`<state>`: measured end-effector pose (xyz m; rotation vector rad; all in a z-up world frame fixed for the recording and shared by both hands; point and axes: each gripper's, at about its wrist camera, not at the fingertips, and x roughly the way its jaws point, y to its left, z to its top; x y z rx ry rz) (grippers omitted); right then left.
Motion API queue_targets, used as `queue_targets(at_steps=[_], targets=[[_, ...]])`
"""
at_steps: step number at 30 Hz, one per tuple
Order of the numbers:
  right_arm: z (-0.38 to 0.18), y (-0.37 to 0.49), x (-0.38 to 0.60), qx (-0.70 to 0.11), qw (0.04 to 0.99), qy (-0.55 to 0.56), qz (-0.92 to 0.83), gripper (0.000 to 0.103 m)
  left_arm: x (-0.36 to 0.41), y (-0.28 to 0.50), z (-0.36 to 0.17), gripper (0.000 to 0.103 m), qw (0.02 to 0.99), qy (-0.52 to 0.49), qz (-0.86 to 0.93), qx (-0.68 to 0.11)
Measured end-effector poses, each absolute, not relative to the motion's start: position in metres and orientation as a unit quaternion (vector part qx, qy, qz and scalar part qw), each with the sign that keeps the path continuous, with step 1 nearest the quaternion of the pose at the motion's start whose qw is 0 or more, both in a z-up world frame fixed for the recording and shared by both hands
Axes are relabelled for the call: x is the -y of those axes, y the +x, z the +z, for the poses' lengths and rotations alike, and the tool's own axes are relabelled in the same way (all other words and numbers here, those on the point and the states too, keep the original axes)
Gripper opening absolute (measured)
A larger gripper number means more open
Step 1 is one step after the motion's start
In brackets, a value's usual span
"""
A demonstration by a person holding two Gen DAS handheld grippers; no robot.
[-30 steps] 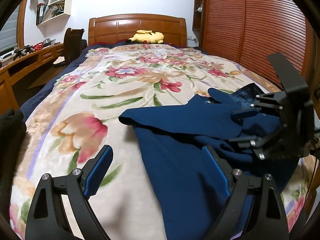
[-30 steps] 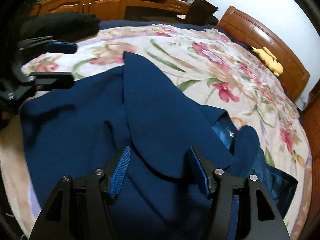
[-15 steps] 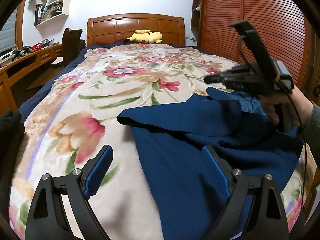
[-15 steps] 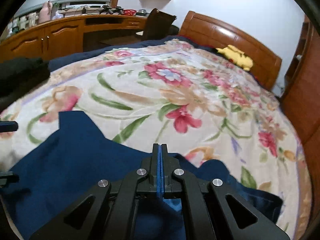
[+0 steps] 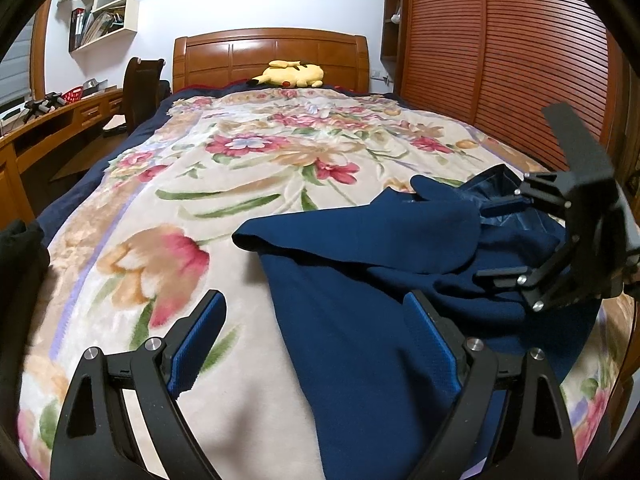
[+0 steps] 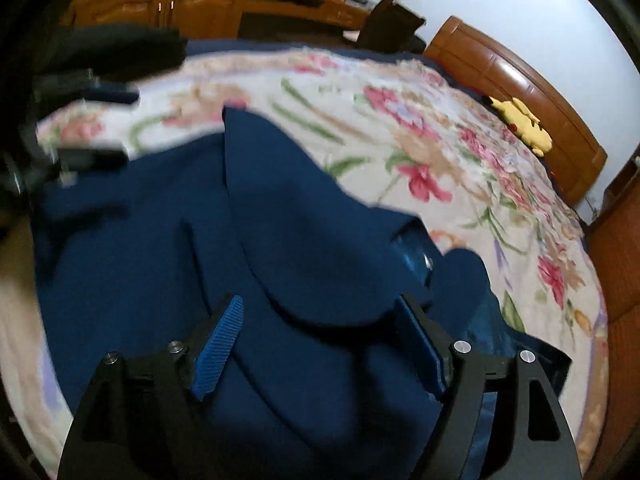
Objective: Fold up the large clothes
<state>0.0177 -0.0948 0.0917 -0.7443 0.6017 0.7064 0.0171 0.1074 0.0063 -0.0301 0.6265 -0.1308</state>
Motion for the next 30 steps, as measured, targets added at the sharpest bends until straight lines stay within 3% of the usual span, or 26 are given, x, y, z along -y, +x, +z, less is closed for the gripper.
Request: queue_targets(at_steps=[9, 16, 21, 30], targets=[[0.083, 0.047, 0.062, -0.258, 0.839, -0.402, 0.261, 0.08, -0.107, 0.017, 0.007, 0.091, 0.949, -0.013, -0.065, -0.31], [0.101, 0.096, 0.045, -0.223, 0.882, -0.35, 0.223, 0.076, -0.103, 0.017, 0.009, 0.091, 0.948, -0.011, -0.066, -0.312], [0.121, 0.15, 0.061, -0.25, 0.922, -0.275, 0.111, 0.074, -0.102, 0.017, 0.011, 0.091, 0.949, -0.011, -0.067, -0.309], [0.123, 0.105, 0.114, -0.306, 0.889, -0.227, 0.254, 0.074, -0.091, 0.013, 0.015, 0.091, 0.95, -0.009, -0.079, -0.302]])
